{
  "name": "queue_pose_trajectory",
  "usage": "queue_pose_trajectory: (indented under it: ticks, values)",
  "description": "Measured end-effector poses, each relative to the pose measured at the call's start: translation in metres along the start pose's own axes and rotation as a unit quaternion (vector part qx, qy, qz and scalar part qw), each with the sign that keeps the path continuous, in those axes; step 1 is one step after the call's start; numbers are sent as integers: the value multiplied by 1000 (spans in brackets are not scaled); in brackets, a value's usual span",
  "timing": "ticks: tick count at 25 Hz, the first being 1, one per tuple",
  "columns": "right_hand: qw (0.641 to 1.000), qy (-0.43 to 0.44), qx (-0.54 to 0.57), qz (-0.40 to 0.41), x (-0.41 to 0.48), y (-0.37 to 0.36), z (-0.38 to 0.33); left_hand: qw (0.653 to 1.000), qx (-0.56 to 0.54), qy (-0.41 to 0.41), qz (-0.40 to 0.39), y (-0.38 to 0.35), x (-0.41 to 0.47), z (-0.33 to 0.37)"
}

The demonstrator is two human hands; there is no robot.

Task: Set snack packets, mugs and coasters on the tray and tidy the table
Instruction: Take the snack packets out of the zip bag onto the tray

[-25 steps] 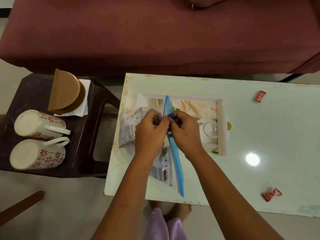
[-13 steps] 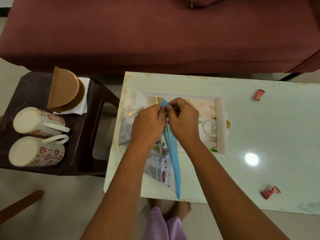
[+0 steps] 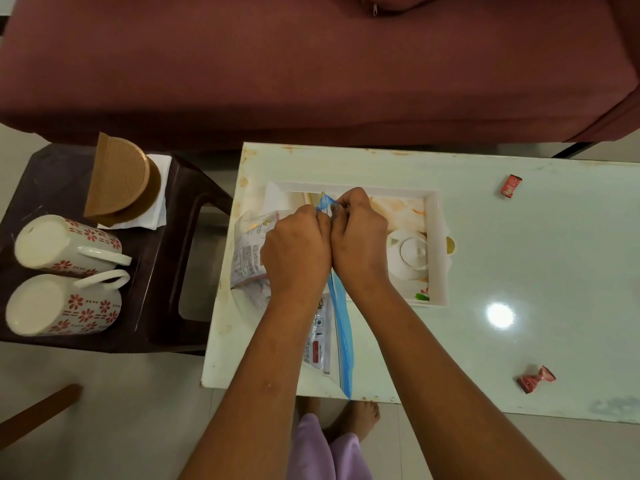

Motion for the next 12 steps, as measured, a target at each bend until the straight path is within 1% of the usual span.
queue_pose_trajectory:
  ticks: [4, 7, 10, 12]
  values:
    - [1000, 17, -18, -4, -1, 3, -6, 1000, 8, 5, 0, 1, -1, 2]
    - [999, 21, -25, 7, 0, 6, -7, 1000, 20, 13, 19, 6, -2, 3]
    - [1000, 10, 10, 12, 3, 7, -5, 999, -16, 14, 37, 14, -1, 6]
    - [998, -20, 52, -31, 5, 4, 0, 998, -60, 11, 33, 15, 0, 3]
Point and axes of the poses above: each hand's wrist, its own x-axis towards the middle knuckle, its own y-axis out of the back of the hand, z = x × y, the point moved 7 cm from there along x, towards the middle knuckle, and after that the axes turned 11 degrees about x, right-handed, at the moved point
